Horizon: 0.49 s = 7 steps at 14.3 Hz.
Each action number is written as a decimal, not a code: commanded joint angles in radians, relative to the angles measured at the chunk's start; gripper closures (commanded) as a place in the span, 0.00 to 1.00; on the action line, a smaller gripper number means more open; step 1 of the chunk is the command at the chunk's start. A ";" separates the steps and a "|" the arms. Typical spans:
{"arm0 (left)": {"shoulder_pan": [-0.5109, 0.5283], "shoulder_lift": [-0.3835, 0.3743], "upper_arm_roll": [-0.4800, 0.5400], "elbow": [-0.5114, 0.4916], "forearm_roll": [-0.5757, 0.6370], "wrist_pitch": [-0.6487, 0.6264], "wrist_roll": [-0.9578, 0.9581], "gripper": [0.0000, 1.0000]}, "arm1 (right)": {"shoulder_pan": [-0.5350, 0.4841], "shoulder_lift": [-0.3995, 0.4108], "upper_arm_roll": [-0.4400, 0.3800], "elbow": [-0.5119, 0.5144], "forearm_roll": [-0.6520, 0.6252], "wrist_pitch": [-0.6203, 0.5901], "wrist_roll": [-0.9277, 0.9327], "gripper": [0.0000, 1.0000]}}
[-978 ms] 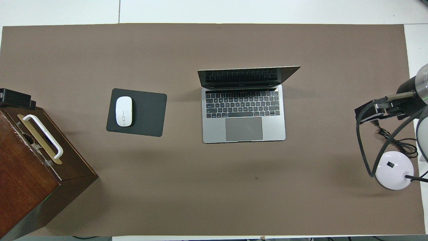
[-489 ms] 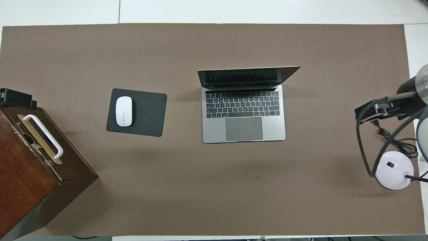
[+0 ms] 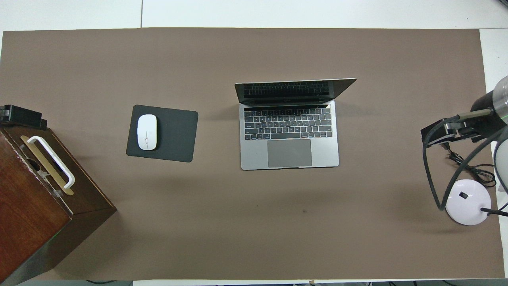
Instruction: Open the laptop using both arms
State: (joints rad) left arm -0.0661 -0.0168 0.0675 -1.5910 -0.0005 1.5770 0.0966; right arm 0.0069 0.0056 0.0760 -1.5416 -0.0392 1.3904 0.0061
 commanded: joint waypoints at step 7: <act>-0.015 -0.031 0.003 -0.035 0.019 0.005 -0.043 0.00 | -0.010 -0.016 0.011 -0.012 0.033 0.007 0.015 0.00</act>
